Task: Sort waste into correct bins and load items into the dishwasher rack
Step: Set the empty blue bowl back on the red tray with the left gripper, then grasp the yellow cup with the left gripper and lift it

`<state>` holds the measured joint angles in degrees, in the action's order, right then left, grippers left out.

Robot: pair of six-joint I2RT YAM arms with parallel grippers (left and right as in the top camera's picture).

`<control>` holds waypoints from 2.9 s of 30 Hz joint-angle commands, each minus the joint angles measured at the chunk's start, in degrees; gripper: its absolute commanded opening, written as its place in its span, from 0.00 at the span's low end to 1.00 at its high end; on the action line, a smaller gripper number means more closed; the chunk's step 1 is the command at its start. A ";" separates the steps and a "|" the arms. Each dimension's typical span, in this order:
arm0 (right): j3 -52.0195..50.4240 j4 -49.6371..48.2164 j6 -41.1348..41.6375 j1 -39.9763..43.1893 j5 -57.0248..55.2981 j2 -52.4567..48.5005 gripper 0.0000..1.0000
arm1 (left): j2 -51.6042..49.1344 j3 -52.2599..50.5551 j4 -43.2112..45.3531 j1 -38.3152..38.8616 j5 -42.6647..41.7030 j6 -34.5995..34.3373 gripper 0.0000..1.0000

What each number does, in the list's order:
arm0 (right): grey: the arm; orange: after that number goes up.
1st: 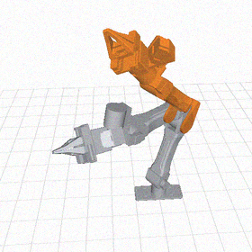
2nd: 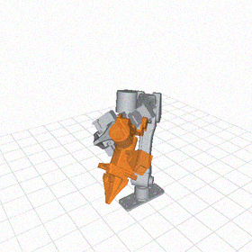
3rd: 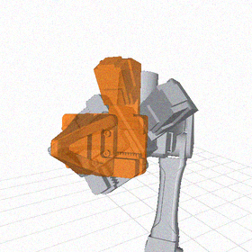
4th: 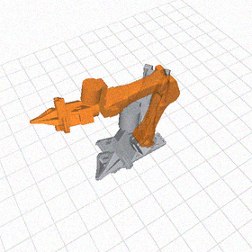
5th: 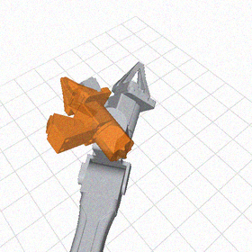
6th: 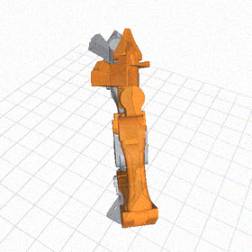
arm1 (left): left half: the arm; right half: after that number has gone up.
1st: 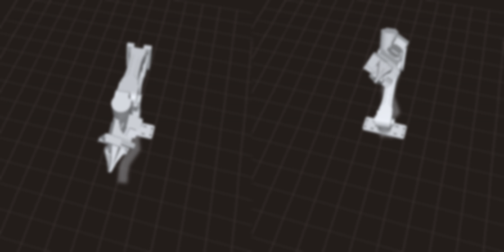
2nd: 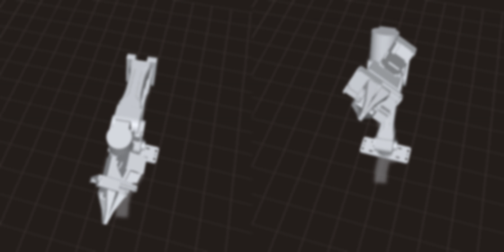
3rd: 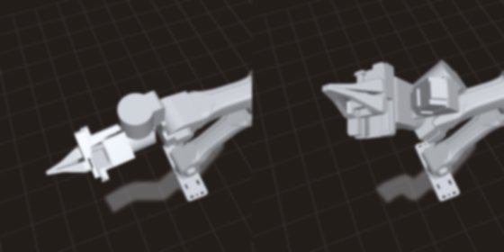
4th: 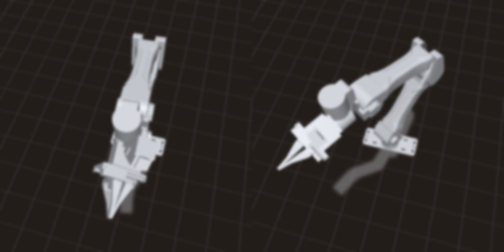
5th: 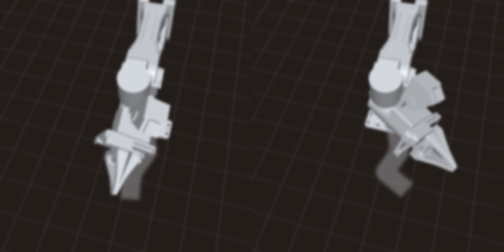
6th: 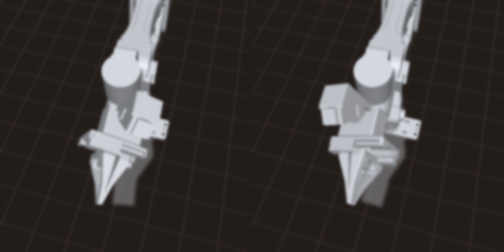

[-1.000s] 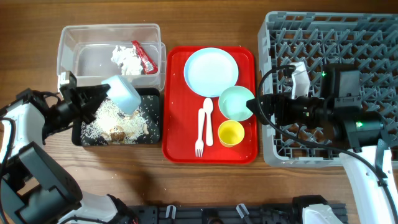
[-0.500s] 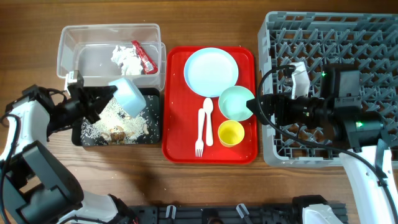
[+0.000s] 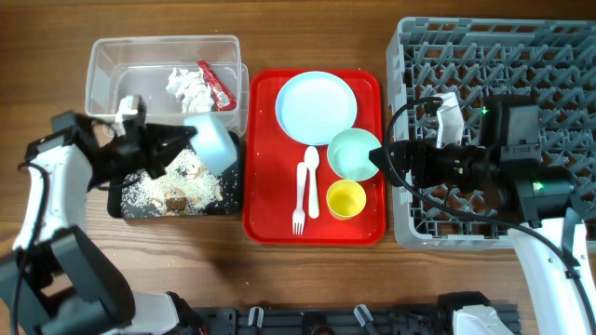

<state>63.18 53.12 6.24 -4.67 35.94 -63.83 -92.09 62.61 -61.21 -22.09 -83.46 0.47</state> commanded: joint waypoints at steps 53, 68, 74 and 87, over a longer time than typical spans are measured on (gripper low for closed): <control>1.20 -1.77 4.46 0.13 -3.17 -0.46 1.00 | -0.81 8.48 23.96 64.26 80.91 -30.84 0.66; 1.20 -0.28 4.33 0.13 -6.03 -0.46 1.00 | -6.29 8.11 22.23 68.70 75.14 -29.18 0.60; 1.20 -0.22 4.33 0.13 -6.16 -0.46 1.00 | -8.48 7.37 21.14 68.96 75.58 -29.22 0.53; 1.20 -0.15 4.44 0.13 -6.14 -0.46 1.00 | -9.92 7.13 22.38 68.78 75.56 -29.66 0.04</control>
<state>63.18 52.77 10.28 -4.67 30.79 -63.83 -101.45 70.41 -39.20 46.72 -7.44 -29.23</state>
